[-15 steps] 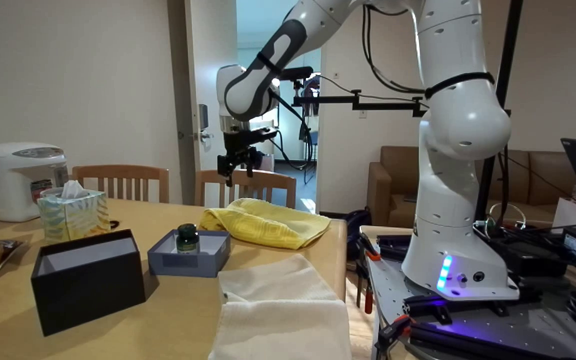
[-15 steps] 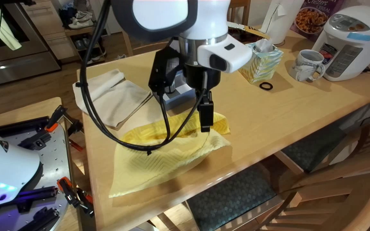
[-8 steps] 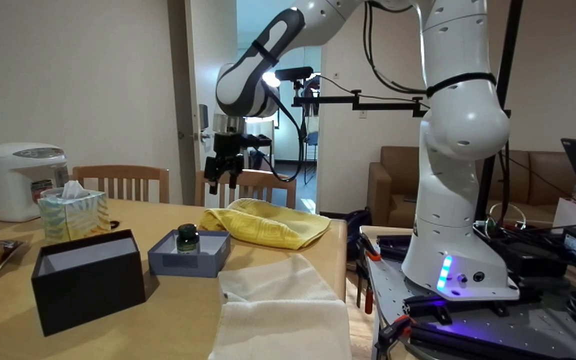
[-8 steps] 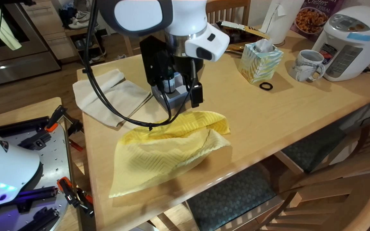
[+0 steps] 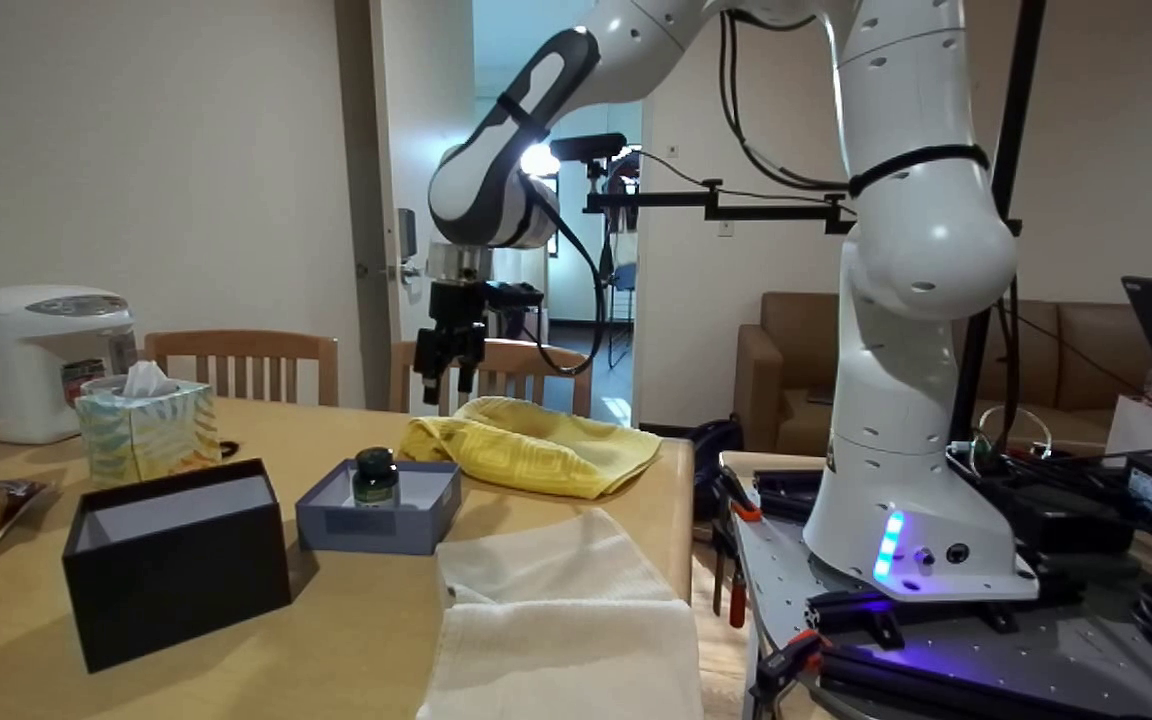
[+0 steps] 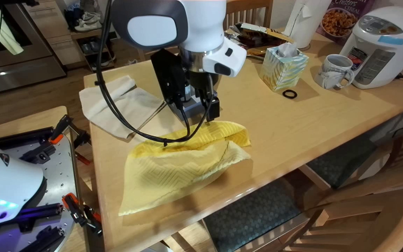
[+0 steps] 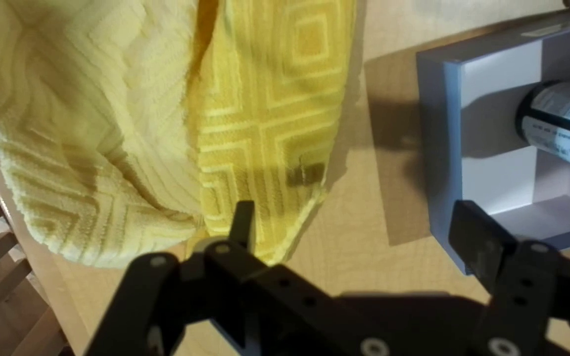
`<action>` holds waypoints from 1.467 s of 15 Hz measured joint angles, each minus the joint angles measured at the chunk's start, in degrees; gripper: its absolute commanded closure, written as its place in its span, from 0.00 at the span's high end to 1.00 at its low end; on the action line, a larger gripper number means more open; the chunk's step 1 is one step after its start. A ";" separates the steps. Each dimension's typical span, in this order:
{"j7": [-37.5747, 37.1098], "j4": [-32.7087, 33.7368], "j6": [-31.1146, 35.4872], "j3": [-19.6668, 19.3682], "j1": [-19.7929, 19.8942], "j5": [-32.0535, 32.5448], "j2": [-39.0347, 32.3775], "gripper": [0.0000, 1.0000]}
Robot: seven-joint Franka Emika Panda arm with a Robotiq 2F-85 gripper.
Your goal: Unfold the towel slightly on the table
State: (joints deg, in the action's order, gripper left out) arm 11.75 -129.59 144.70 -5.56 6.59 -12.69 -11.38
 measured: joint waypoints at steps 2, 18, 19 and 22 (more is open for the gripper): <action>-0.46 0.04 0.51 -0.02 -0.01 1.02 -0.59 1.00; -19.24 4.87 2.02 -1.65 -3.01 14.38 -9.42 0.48; -19.38 5.11 2.00 -1.72 -3.02 14.38 -9.66 0.41; -19.57 5.59 1.86 -1.88 -3.02 14.38 -9.97 0.22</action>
State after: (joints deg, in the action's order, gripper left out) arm -7.82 -124.00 146.56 -7.44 3.57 1.69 -21.35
